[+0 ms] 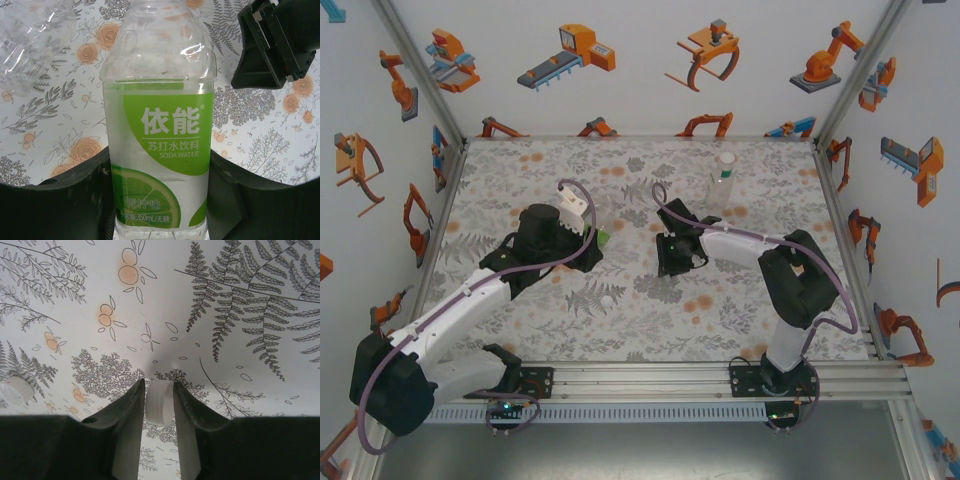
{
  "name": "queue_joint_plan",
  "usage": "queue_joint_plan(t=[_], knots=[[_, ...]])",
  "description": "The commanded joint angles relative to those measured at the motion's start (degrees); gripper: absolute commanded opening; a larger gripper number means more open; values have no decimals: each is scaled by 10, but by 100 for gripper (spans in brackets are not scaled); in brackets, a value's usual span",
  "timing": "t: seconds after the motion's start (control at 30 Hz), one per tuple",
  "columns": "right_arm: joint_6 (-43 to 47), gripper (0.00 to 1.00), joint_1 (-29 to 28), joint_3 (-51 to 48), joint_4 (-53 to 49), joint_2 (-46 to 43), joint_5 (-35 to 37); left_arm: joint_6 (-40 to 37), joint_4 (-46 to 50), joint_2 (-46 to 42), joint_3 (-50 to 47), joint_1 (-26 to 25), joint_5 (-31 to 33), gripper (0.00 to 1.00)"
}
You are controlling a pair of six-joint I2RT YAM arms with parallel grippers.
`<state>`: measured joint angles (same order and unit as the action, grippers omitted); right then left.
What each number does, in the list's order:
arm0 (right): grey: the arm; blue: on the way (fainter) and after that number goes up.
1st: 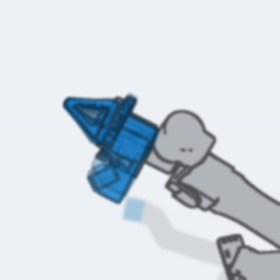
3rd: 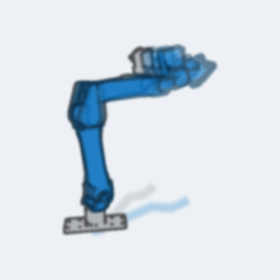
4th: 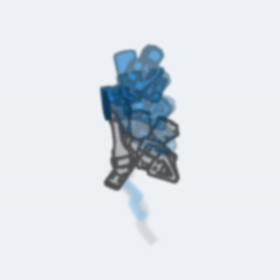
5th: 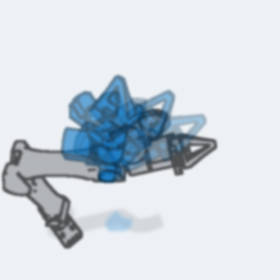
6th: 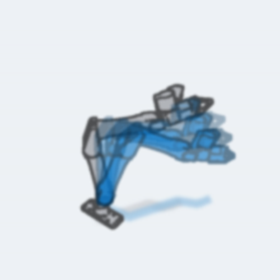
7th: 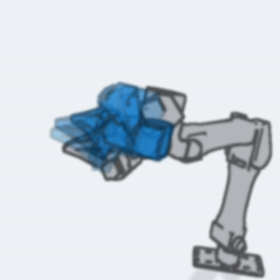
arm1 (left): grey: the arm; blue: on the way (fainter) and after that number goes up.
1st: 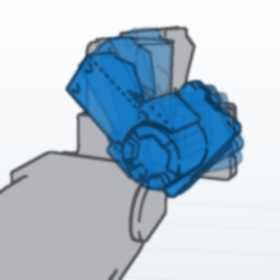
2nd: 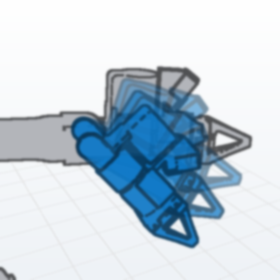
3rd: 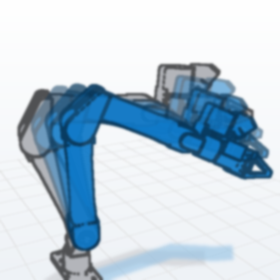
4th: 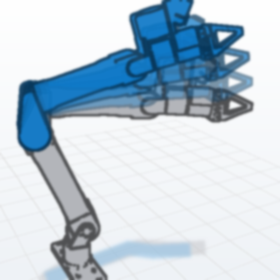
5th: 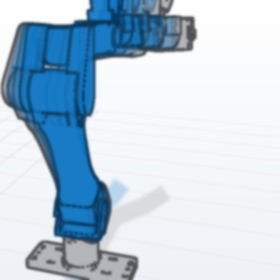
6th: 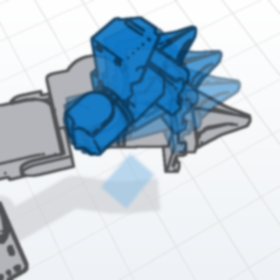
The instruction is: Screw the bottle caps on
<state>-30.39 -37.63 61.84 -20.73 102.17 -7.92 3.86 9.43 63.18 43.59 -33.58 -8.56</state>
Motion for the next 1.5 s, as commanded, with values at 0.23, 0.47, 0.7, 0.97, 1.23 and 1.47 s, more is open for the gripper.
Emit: queue_joint_plan(t=[0.23,0.47,0.7,0.97,1.23,1.47], knots=[[-25,21,27,19,93,42,-152,3,10,-8,31,7,3,0],[-48,23,48,32,182,80,-252,-3,5,13,47,13,-3,0],[-59,31,98,-24,168,70,-213,-5,-1,27,52,17,-10,0],[-23,46,117,-20,98,62,-189,2,-2,37,56,20,-16,0],[19,48,87,47,11,44,-110,-1,-2,36,53,23,-14,0],[73,49,22,133,-69,53,24,-11,-8,50,63,28,-22,0]])
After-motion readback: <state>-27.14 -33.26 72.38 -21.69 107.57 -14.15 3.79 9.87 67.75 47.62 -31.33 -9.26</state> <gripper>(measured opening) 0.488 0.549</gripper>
